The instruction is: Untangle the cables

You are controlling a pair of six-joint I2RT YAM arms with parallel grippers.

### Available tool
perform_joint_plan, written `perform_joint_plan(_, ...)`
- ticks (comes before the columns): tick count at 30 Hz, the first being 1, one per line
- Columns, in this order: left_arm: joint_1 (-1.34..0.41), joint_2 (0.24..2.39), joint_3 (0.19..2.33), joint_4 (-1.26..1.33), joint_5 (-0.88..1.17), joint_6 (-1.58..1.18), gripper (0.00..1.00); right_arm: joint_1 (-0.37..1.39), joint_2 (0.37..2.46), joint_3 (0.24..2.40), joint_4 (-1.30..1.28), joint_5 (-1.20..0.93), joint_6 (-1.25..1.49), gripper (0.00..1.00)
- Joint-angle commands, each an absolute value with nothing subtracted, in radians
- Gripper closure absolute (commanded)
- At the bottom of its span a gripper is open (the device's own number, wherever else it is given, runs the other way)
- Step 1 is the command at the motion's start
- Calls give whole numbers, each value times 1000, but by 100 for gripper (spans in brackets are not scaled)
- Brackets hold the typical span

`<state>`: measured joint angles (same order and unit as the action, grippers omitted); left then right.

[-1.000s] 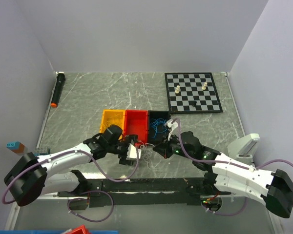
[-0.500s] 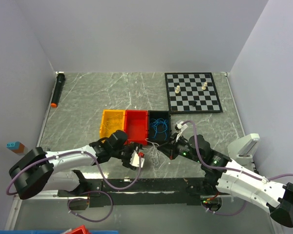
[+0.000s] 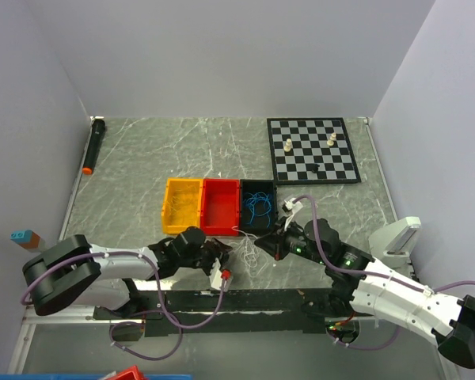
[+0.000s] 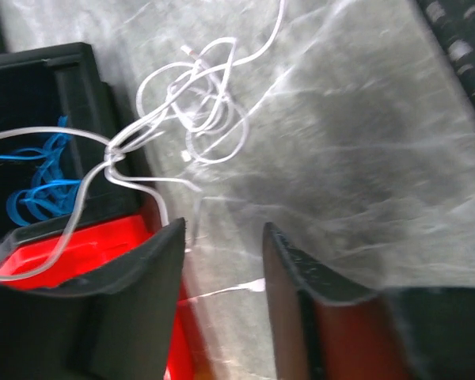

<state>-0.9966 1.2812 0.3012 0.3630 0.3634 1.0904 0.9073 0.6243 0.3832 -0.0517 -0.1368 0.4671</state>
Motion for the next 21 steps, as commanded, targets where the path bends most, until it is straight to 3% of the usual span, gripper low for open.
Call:
perform_joint_plan(1, -1003, 1310, 275, 573, 293, 1202, 58, 911, 630, 371, 24, -181, 489, 100)
perform_joint_plan(9, -1008, 1351, 273, 647, 296, 1256, 55, 913, 646, 368, 58, -218, 500, 100)
perform_joint_plan(21, -1022, 1362, 302, 569, 279, 1253, 74, 899, 618, 376, 41, -207, 492, 100)
